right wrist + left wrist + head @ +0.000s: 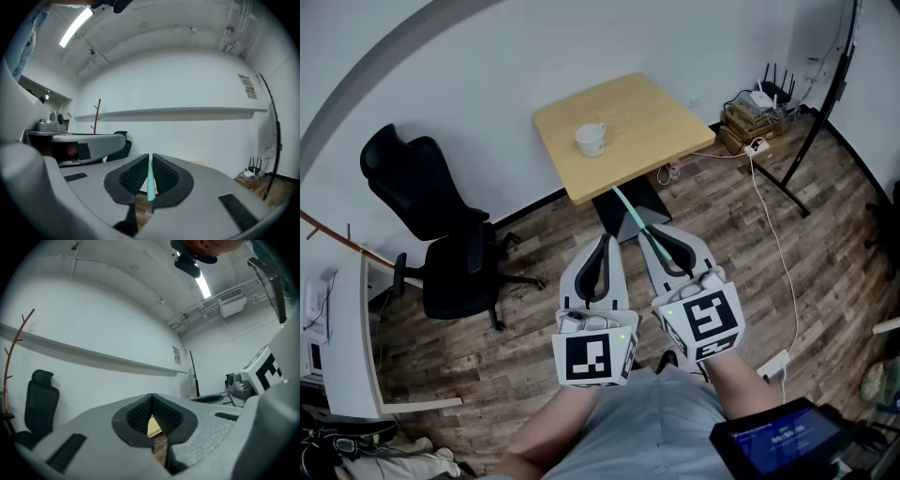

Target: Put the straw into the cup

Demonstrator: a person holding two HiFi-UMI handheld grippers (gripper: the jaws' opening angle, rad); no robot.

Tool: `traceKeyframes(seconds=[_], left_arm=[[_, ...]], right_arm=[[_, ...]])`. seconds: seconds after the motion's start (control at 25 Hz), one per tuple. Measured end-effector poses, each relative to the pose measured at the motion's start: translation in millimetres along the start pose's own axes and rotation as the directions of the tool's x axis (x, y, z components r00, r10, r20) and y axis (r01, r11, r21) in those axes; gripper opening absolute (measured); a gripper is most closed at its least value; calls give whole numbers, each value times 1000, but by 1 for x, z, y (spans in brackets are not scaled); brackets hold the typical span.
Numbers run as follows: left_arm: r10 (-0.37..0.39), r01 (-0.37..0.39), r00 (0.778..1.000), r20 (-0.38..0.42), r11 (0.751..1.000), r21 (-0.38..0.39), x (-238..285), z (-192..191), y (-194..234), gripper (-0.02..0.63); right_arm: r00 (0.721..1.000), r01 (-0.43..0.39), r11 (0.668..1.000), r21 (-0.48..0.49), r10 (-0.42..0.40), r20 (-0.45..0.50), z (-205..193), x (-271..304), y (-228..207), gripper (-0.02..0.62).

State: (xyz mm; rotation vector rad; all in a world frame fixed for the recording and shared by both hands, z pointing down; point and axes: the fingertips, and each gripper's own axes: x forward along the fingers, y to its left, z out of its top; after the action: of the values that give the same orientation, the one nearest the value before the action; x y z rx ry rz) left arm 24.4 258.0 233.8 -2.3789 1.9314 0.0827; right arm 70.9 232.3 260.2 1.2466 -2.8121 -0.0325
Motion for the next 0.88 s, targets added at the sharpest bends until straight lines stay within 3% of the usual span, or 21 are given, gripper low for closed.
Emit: traceKeyframes(seconds=[0.6,0.88], left_arm=[[15,-15,1000,-6,1000,16,16,-4,-28,-3],[43,-43,998,-41,999,9,22,-24,-32,-3]], right_arm=[[999,-42,998,41,41,24,-1,-12,-28,23],[998,-63,996,62,62,18,-12,-10,-37,23]])
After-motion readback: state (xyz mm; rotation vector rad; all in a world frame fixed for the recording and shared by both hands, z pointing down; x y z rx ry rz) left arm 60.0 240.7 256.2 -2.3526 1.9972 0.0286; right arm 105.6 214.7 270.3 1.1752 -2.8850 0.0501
